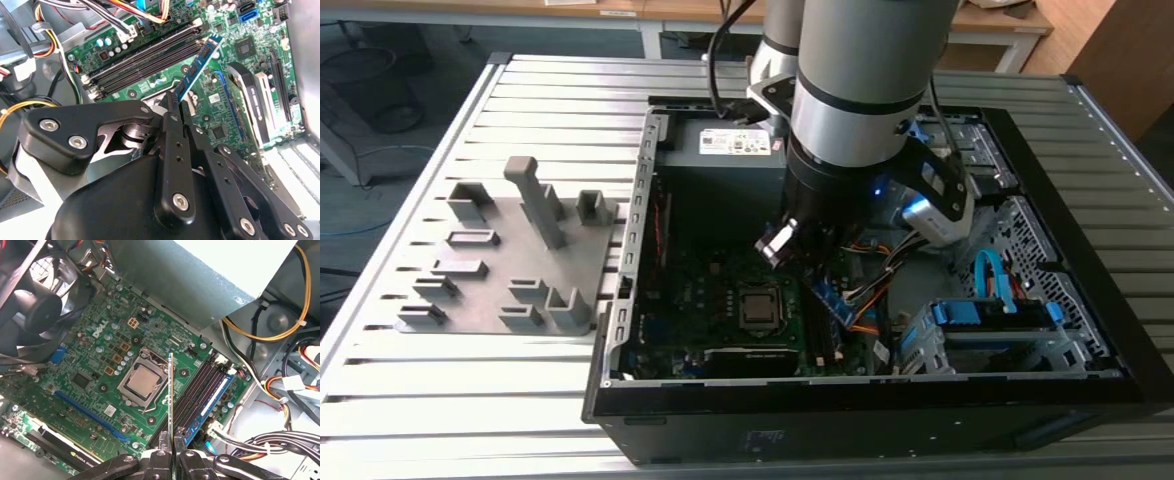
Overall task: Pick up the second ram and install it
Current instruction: 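Insert the second ram into the second slot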
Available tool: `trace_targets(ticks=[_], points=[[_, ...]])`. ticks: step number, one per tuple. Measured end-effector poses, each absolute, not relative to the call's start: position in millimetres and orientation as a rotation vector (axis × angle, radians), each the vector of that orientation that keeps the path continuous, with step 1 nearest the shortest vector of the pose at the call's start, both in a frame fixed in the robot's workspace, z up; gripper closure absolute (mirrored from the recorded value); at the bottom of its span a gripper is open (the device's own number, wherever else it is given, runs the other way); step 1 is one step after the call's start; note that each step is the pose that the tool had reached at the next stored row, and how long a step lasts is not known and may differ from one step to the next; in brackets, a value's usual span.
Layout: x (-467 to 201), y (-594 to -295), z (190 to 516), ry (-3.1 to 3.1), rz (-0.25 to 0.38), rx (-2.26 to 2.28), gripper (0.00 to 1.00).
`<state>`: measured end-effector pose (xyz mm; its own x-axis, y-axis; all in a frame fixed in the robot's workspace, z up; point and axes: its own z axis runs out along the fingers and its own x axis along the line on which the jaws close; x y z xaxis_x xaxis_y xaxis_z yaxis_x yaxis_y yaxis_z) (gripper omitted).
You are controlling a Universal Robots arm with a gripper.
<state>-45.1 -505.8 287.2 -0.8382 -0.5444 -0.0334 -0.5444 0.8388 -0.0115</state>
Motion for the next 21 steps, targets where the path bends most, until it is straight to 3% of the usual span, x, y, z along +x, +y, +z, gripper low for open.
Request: trace_targets(ticks=[21], points=[[-45.1,-505.8,286.9,3.019,-0.007,-0.733,0.86]])
